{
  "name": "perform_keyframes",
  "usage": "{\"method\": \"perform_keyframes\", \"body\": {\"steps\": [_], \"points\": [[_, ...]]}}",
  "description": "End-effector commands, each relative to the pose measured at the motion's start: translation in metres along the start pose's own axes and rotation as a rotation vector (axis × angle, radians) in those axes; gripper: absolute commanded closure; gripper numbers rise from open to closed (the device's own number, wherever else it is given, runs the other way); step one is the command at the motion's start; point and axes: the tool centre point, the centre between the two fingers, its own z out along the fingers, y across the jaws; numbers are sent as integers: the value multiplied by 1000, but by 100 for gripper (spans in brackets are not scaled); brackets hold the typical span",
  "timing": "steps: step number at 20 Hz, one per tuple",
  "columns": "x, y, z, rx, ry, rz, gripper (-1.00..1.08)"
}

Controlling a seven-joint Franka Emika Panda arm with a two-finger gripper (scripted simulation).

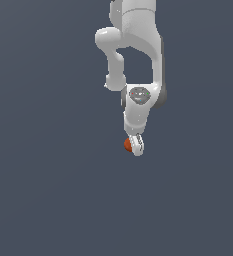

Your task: Pick up the object and move it to a goal position.

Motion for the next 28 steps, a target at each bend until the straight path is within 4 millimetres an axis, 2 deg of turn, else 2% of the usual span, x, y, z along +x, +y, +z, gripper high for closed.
{"method": "perform_keyframes", "body": {"steps": [1,5,6,19,23,28], "points": [[0,0,8,1,0,1,-92],[0,-1,13,1,0,1,-92],[0,-1,13,1,0,1,108],[-1,-1,9,3,0,1,108],[-8,1,0,3,0,1,108],[-22,6,-24,2,-1,1,108]]}}
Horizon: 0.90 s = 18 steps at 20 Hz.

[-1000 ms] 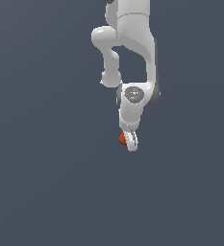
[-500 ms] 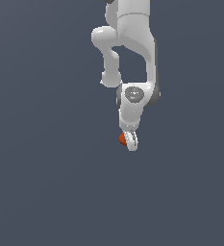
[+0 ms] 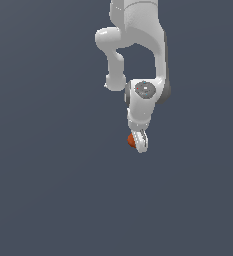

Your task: Pick up the object and move it to a goal position.

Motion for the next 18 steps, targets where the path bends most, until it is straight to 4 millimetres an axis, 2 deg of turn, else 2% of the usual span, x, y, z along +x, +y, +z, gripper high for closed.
{"method": "perform_keyframes", "body": {"steps": [1,5,13,18], "points": [[-9,2,-15,3,-1,0,108],[-28,8,-46,2,0,0,108],[-75,23,-125,2,2,0,108],[-100,29,-166,2,3,0,108]]}}
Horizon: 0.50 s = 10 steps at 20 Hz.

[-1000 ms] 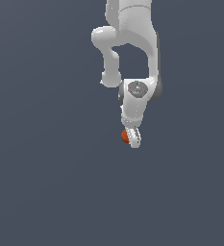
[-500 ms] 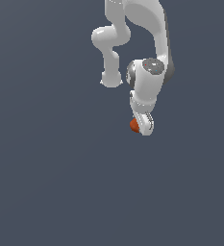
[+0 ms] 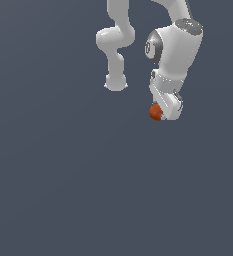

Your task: Pick up the object and move it to a goal position.

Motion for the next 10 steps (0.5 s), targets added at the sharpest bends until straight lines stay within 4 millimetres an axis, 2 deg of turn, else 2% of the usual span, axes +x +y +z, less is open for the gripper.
{"method": "perform_keyframes", "body": {"steps": [1,5,10], "points": [[-11,3,-20,1,1,1,108],[-26,6,-43,1,0,0,108],[-35,8,-58,0,-1,0,108]]}}
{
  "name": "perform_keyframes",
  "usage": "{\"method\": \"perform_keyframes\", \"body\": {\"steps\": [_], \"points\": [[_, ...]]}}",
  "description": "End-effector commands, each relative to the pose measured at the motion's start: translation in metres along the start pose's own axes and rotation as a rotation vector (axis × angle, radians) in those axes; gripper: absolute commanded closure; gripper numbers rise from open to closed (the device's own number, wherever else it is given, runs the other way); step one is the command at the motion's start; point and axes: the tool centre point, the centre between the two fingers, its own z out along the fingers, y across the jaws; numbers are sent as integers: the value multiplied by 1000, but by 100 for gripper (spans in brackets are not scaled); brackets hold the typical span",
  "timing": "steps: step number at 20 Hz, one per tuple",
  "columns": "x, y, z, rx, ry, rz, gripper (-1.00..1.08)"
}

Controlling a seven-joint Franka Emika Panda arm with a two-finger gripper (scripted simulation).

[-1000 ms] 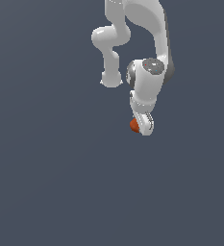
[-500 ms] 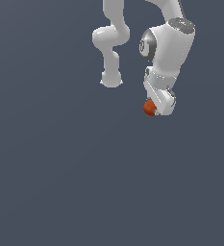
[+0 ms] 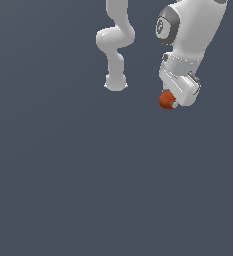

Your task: Pick up the object and move it to a goal position.

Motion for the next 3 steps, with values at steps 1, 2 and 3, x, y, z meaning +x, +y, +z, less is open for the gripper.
{"method": "perform_keyframes", "body": {"steps": [1,2,3], "points": [[-3,0,-6,1,0,1,108],[-4,0,-7,1,0,1,108],[-4,0,-7,1,0,1,108]]}}
